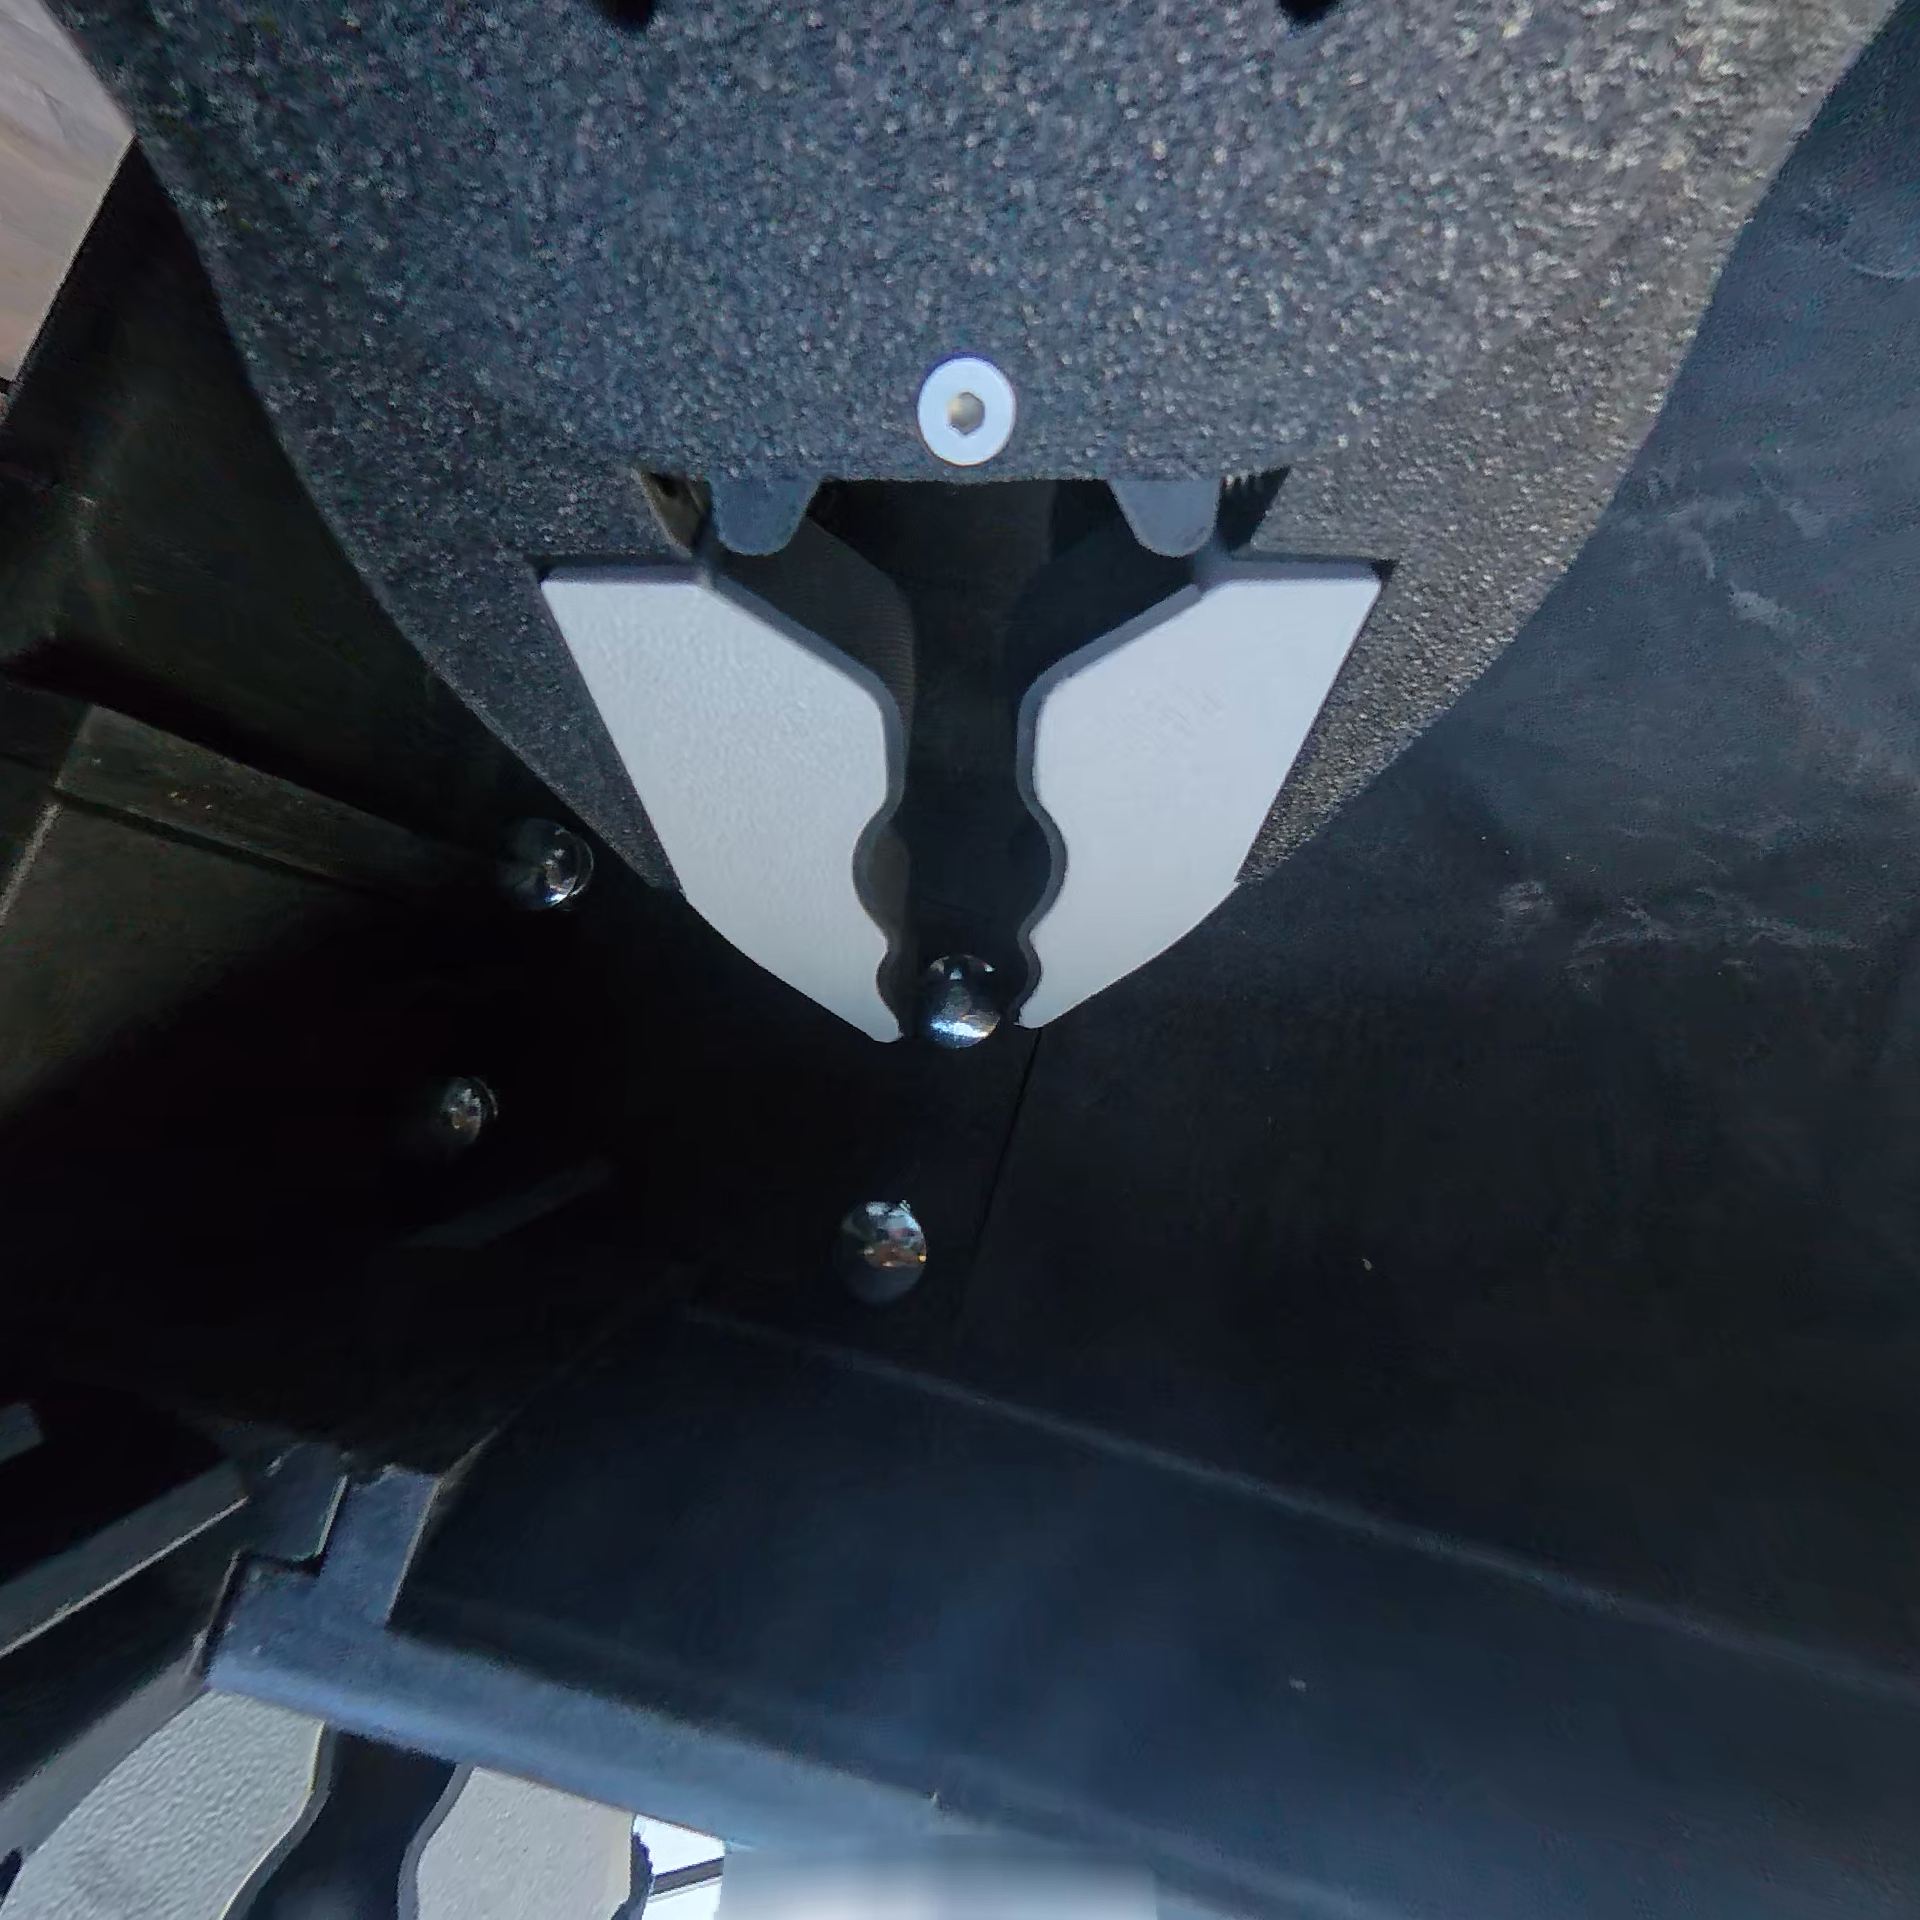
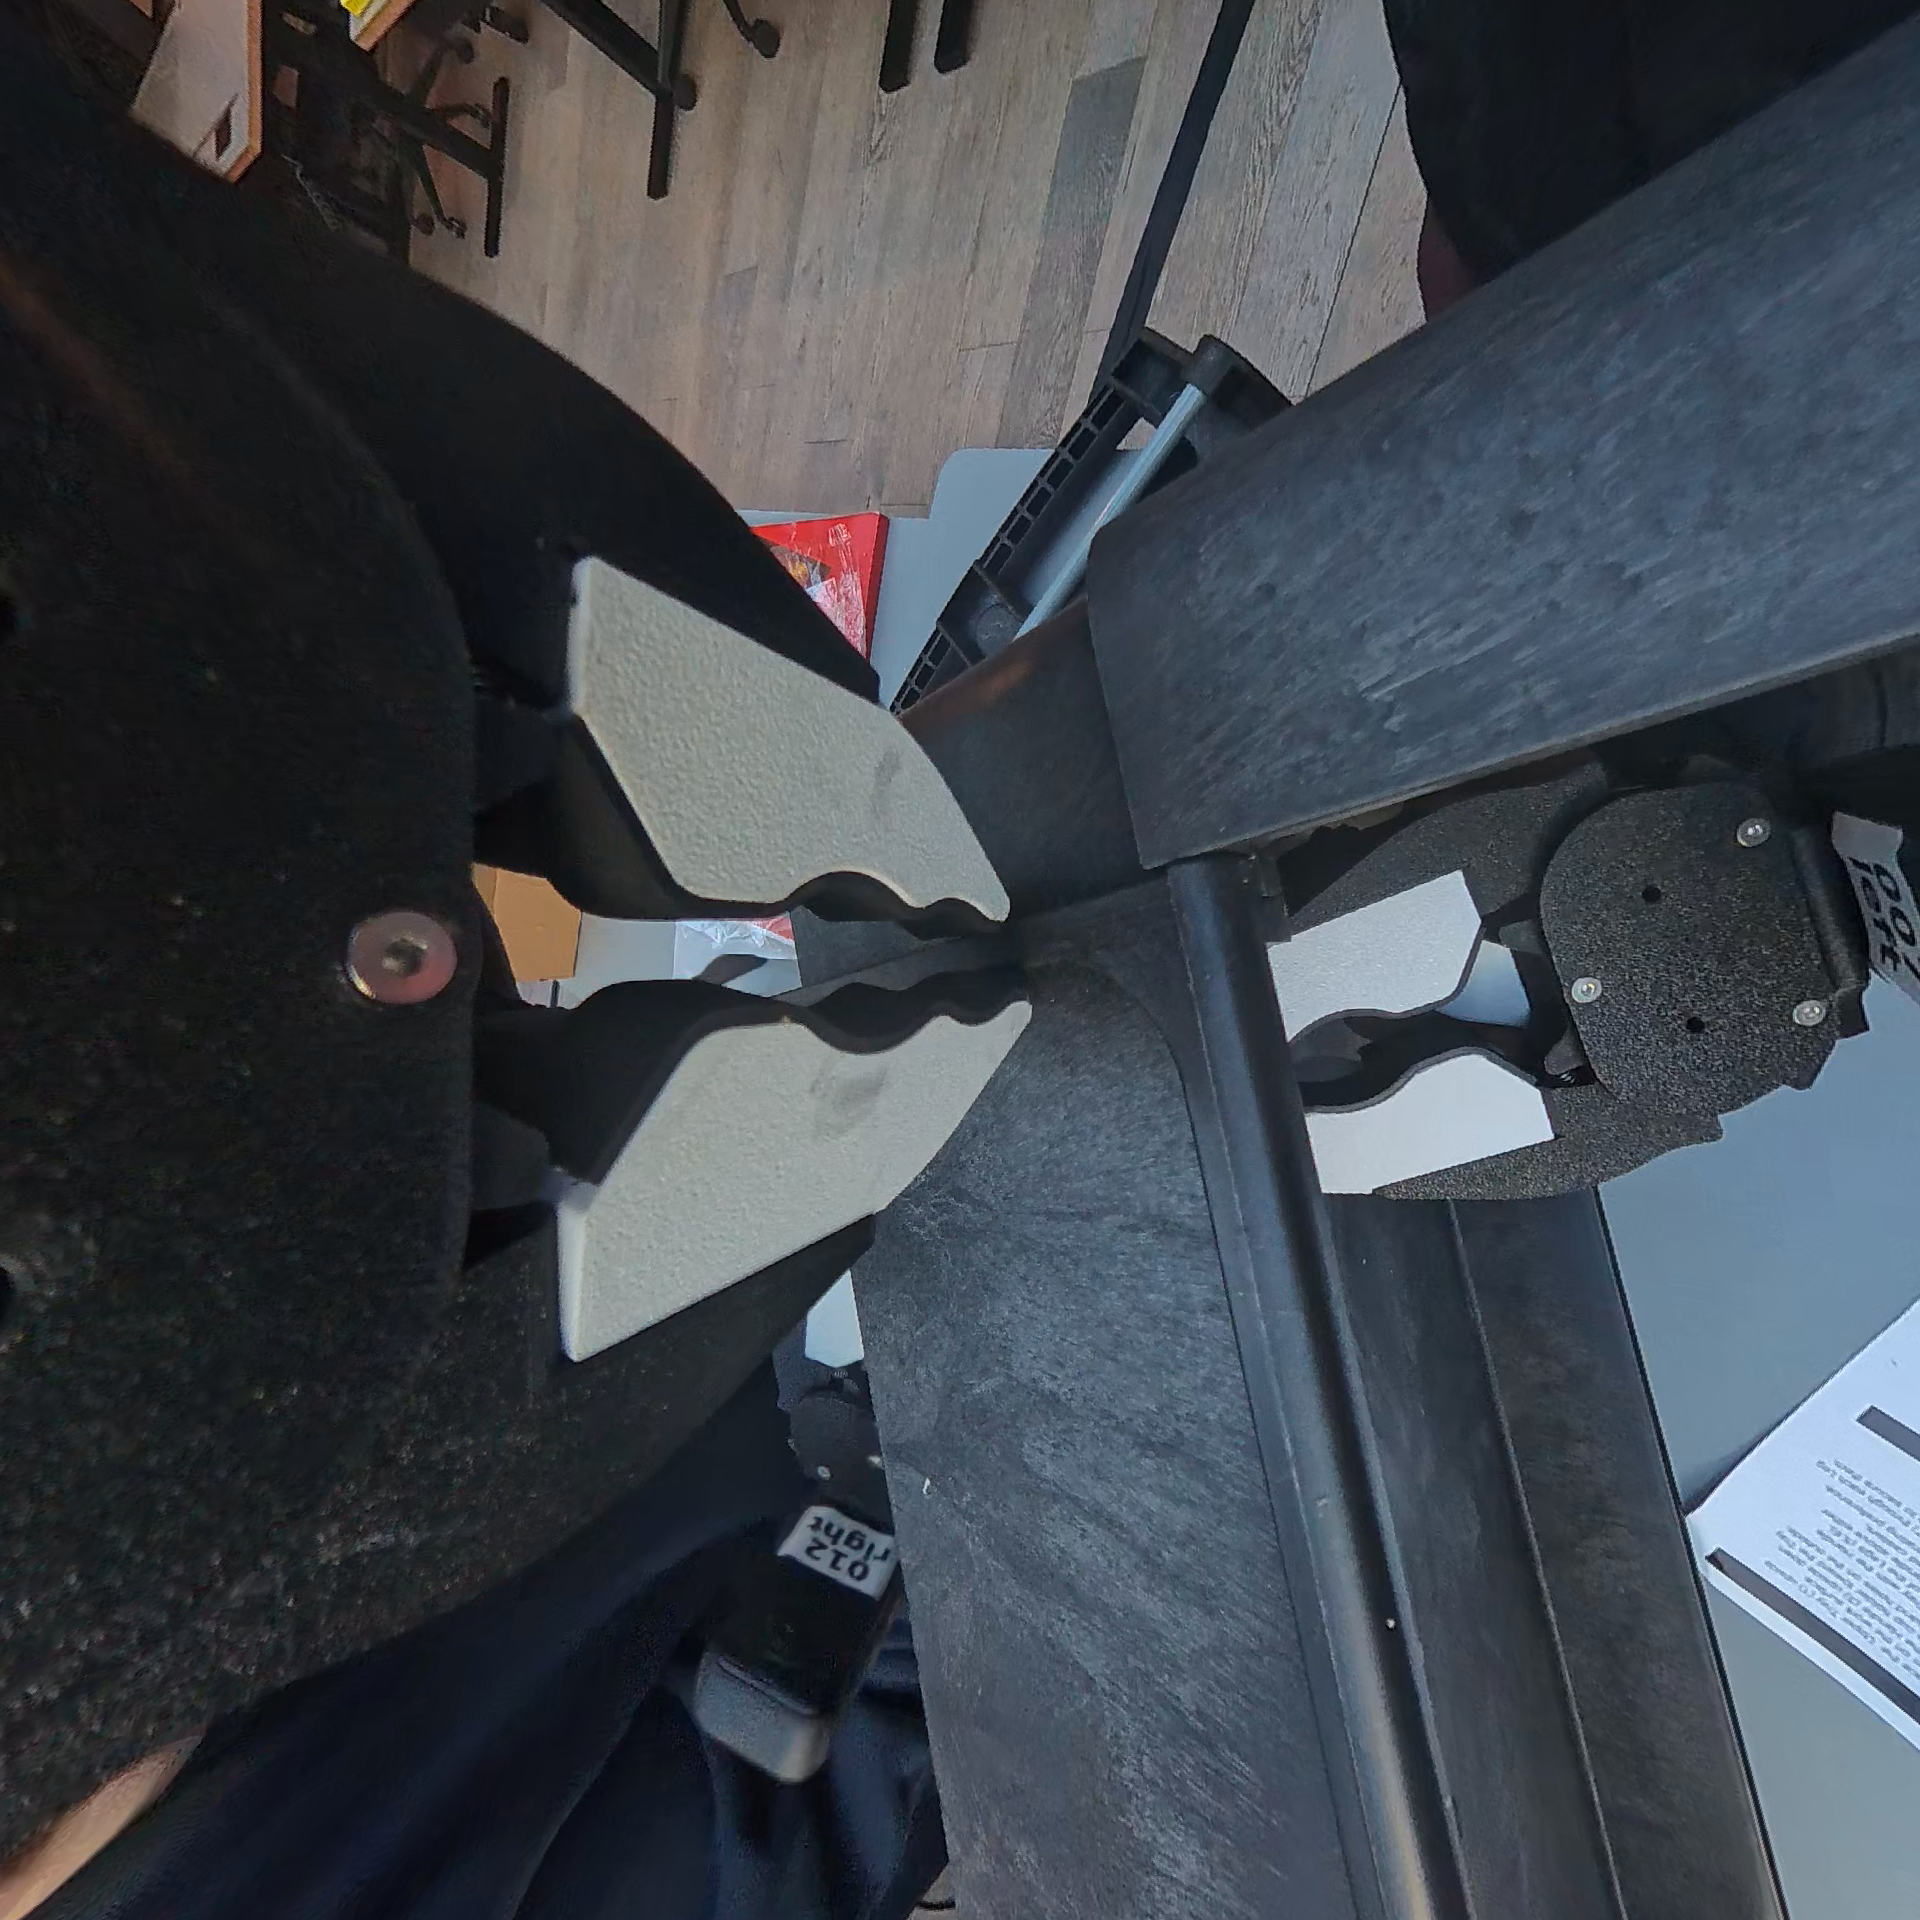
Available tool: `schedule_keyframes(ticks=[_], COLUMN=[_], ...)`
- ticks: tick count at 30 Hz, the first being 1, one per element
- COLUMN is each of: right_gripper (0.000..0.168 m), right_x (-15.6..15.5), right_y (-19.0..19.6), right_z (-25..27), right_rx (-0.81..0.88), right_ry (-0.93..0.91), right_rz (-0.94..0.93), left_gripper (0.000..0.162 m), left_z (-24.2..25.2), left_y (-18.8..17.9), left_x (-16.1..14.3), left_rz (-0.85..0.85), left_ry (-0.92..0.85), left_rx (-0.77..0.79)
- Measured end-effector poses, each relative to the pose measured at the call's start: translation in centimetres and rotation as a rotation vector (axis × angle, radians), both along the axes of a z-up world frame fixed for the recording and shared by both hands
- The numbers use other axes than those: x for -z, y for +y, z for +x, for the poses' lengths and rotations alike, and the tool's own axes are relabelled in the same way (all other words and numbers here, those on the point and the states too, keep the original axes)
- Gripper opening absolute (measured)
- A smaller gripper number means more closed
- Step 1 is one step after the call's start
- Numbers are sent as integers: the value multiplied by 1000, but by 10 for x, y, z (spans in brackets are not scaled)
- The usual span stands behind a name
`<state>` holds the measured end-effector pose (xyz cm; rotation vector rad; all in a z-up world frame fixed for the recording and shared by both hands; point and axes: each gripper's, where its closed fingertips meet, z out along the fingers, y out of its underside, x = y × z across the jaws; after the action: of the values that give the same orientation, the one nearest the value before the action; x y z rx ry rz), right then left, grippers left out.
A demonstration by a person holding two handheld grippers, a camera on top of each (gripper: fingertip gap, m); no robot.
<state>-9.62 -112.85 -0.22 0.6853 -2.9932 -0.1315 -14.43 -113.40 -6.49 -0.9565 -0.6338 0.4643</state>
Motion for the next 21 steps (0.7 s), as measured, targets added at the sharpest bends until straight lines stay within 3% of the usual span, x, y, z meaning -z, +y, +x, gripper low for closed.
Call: schedule_keyframes(ticks=[1,21], right_gripper=[8,8], right_x=[0,0], right_y=[0,0], right_z=[0,0], right_rx=[1,8], right_ry=[-1,-3], right_rz=[-2,-10], left_gripper=[16,16], left_z=[0,0], left_y=[0,0], left_x=[0,0], left_rz=[0,-6], left_ry=[1,10], left_rx=[1,16])
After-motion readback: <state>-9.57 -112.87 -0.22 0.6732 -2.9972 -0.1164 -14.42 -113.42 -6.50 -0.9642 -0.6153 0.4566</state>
